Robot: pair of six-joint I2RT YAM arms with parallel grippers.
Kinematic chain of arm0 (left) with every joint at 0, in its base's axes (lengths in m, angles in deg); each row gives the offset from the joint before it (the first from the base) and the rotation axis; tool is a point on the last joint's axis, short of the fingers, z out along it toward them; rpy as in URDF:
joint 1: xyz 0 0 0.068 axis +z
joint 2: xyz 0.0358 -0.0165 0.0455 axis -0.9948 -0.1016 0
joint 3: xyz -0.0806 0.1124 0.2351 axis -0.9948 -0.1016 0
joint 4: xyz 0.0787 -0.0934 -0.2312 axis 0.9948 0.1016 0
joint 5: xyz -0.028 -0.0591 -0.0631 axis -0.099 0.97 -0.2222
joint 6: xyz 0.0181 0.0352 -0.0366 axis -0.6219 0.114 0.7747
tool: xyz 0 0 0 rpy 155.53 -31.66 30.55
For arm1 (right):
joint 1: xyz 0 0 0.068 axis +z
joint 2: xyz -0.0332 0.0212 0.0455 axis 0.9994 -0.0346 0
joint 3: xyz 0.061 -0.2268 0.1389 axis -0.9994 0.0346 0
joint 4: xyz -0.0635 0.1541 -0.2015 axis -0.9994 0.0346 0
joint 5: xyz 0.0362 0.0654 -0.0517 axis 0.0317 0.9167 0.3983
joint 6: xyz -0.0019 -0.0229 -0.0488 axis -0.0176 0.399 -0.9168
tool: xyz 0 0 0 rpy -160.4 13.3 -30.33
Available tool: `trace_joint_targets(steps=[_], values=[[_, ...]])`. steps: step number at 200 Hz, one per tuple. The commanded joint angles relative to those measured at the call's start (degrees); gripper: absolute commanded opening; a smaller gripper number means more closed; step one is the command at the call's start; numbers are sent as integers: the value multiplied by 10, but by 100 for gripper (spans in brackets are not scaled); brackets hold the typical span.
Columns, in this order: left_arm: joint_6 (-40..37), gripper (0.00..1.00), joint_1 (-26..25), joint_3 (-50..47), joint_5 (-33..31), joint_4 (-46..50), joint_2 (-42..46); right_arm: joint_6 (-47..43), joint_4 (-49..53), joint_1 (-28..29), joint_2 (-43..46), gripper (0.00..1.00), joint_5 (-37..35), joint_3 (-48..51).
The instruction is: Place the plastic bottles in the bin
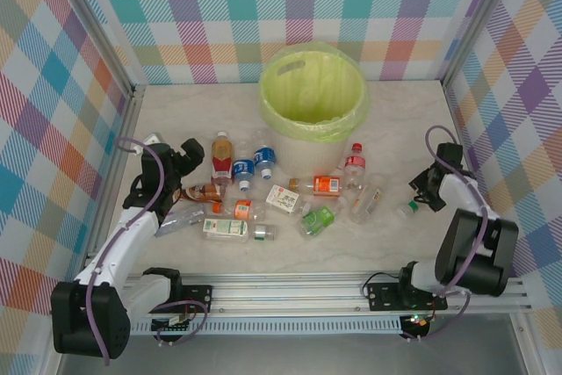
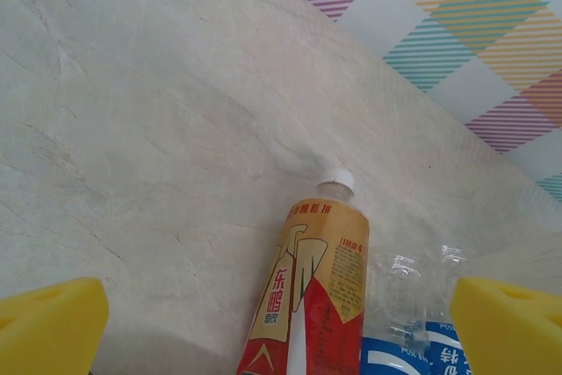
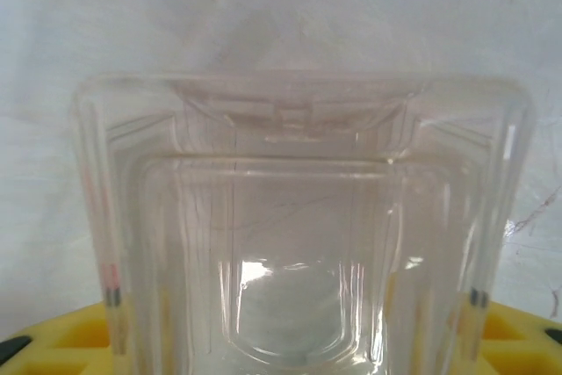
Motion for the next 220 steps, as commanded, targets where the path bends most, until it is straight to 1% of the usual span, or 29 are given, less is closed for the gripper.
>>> trace_joint_targets(steps=[1, 21, 38, 57, 74, 86, 96, 120, 124, 133, 161, 189, 201, 220], values=[[34, 100, 4, 23, 24, -6, -24, -38, -43, -3, 97, 54, 60, -8], [69, 100, 0, 43, 44, -1, -52, -69, -83, -1, 189, 54, 155, -30], [95, 100, -7, 64, 64, 5, -77, -89, -114, 5, 232, 54, 247, -71], [120, 100, -20, 84, 76, 6, -101, -92, -149, 17, 236, 54, 328, -127], [132, 100, -33, 100, 78, 21, -115, -68, -201, 34, 219, 54, 387, -183], [132, 100, -36, 115, 78, 44, -121, -46, -237, 56, 194, 55, 421, -229], [132, 100, -36, 124, 74, 73, -123, -40, -260, 87, 167, 56, 442, -269], [129, 100, -35, 130, 54, 127, -110, -84, -264, 183, 90, 58, 433, -363], [129, 100, -35, 128, 52, 150, -106, -94, -261, 195, 74, 58, 429, -378], [127, 100, -35, 124, 50, 166, -97, -111, -250, 220, 40, 58, 419, -412], [122, 100, -34, 111, 53, 214, -74, -122, -230, 259, -63, 57, 393, -491], [122, 100, -34, 96, 35, 263, -54, -171, -176, 296, -151, 58, 404, -561], [118, 100, -33, 89, 29, 274, -46, -207, -129, 315, -186, 59, 384, -598], [116, 100, -31, 79, 25, 285, -38, -256, -67, 342, -228, 60, 327, -634]])
